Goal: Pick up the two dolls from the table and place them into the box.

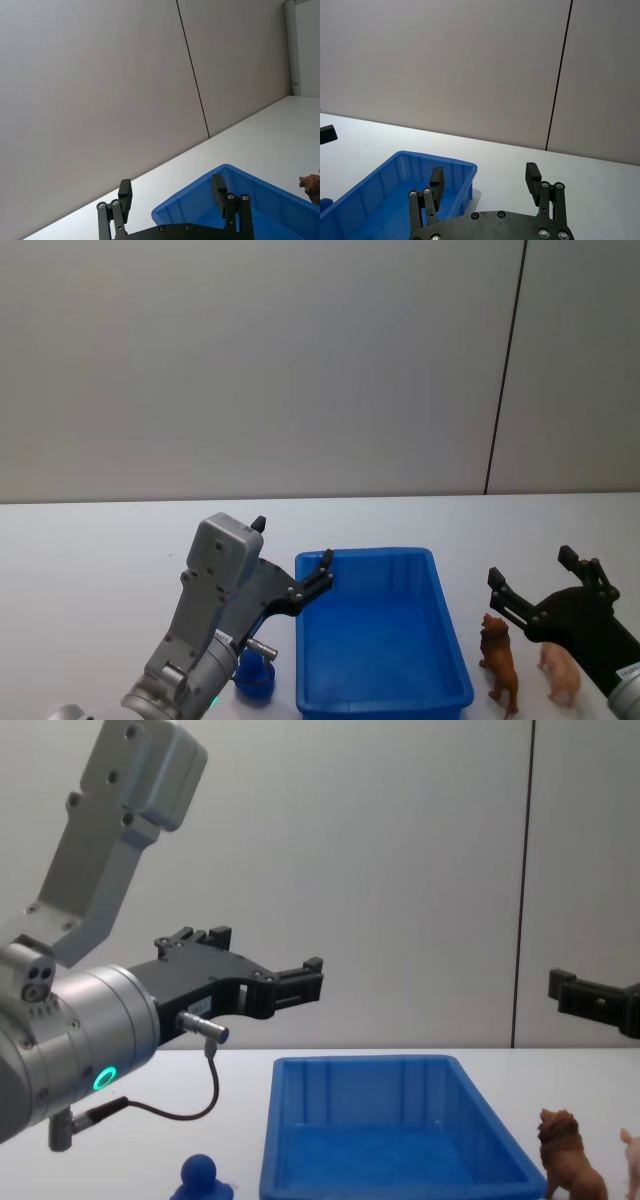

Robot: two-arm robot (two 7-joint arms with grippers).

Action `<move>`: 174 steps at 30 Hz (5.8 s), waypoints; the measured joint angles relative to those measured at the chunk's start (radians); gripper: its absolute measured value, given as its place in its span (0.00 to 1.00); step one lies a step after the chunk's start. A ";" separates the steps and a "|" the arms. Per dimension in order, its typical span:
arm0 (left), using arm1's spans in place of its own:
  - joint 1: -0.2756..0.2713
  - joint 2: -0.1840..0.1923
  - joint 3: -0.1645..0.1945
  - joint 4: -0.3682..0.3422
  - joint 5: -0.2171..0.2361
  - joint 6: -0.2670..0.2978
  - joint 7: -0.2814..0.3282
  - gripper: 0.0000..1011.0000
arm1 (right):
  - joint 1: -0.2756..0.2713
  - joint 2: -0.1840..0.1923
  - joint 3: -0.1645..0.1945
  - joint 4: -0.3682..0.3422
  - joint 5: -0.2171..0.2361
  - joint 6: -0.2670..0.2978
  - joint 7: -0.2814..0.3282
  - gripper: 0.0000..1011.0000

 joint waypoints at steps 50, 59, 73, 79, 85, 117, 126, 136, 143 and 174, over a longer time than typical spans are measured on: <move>0.000 0.000 0.000 0.000 0.000 0.000 0.000 0.99 | -0.038 -0.011 0.018 0.087 -0.039 0.149 -0.147 0.99; 0.000 0.000 0.000 0.000 0.000 0.000 0.000 0.99 | -0.044 -0.017 0.020 0.123 -0.041 0.154 -0.161 0.99; 0.000 0.000 0.000 0.000 0.000 0.000 0.000 0.99 | -0.034 -0.029 0.022 0.190 -0.047 0.140 -0.127 0.71; 0.000 0.000 0.000 0.000 0.000 0.000 0.000 0.99 | -0.028 -0.033 0.020 0.211 -0.054 0.131 -0.107 0.53; 0.000 0.000 0.000 0.000 0.000 0.000 0.000 0.99 | -0.024 -0.037 0.019 0.224 -0.062 0.118 -0.090 0.38; 0.000 0.000 0.000 0.000 0.000 0.000 0.000 0.99 | -0.004 -0.068 -0.016 0.086 -0.099 0.004 0.106 0.38; 0.000 0.000 0.000 0.000 0.000 0.000 0.000 0.99 | 0.040 -0.110 -0.050 0.101 -0.121 0.008 0.213 0.49; 0.000 0.000 0.000 0.000 0.000 0.000 0.000 0.99 | 0.081 -0.144 -0.072 0.137 -0.145 0.024 0.260 0.82; 0.000 0.000 0.000 0.000 0.000 0.000 0.000 0.99 | 0.093 -0.150 -0.071 0.147 -0.154 0.032 0.231 0.99; 0.000 0.000 0.000 0.000 0.000 0.000 0.000 0.99 | -0.014 -0.089 -0.021 0.067 -0.158 0.106 -0.026 0.99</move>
